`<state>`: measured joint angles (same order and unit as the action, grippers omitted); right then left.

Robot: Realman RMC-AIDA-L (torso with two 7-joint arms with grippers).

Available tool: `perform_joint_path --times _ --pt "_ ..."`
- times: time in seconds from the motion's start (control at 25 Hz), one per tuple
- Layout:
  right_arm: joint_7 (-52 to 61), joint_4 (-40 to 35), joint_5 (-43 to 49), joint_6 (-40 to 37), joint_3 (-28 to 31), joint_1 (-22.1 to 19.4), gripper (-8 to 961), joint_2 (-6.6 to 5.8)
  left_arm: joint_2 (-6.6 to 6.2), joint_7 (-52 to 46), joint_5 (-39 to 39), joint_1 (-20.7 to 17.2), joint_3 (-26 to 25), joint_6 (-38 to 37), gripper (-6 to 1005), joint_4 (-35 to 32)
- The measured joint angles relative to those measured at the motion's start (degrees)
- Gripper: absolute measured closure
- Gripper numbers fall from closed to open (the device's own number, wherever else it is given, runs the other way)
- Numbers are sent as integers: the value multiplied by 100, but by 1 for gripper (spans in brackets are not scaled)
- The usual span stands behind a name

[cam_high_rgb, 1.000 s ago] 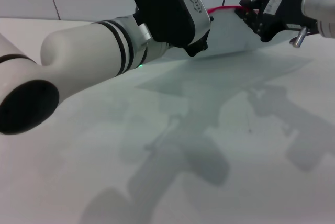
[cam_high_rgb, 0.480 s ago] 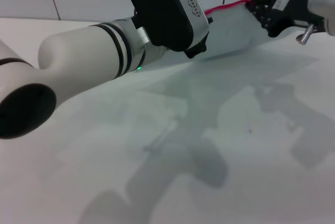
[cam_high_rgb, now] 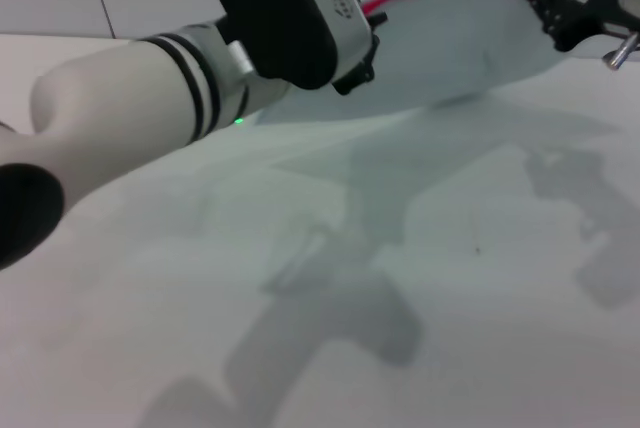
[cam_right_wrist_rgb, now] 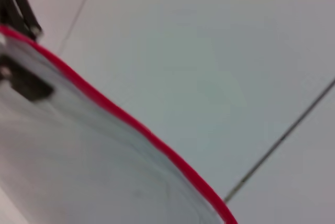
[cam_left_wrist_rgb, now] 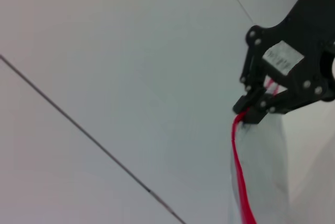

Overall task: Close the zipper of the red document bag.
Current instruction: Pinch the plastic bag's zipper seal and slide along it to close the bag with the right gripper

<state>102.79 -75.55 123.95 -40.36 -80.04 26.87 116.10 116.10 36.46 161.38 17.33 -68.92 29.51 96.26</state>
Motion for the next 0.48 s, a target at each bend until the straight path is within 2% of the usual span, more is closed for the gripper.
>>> perform_joint_path --times 0.2,0.48 --pt "403 -245 553 148 7 -114 837 3 0 67 6 -138 -122 2 845 159" --pt "524 -427 648 334 50 -254 824 9 3 154 8 -224 -272 2 838 194"
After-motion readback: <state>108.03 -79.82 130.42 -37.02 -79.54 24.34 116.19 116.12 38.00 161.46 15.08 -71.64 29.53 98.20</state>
